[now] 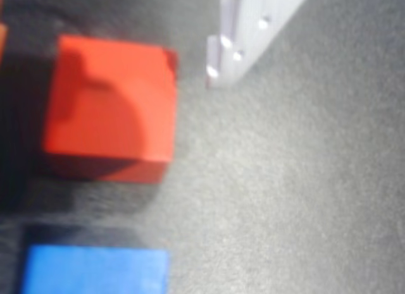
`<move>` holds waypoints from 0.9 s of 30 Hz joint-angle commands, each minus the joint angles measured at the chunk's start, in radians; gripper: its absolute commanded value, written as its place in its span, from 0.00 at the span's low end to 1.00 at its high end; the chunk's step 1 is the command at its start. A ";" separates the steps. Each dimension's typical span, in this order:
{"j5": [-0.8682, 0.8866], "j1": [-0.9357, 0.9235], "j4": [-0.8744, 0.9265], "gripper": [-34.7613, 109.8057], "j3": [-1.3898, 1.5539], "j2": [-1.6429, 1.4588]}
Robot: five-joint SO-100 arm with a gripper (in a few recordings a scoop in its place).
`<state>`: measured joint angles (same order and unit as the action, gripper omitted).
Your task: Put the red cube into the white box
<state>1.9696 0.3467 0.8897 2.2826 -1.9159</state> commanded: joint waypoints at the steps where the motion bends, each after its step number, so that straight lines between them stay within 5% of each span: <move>1: 0.017 0.011 -0.035 0.41 -0.043 0.023; 27: 0.014 0.002 -0.193 0.36 0.017 0.187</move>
<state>1.9788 0.3559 0.7164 2.2979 -1.7257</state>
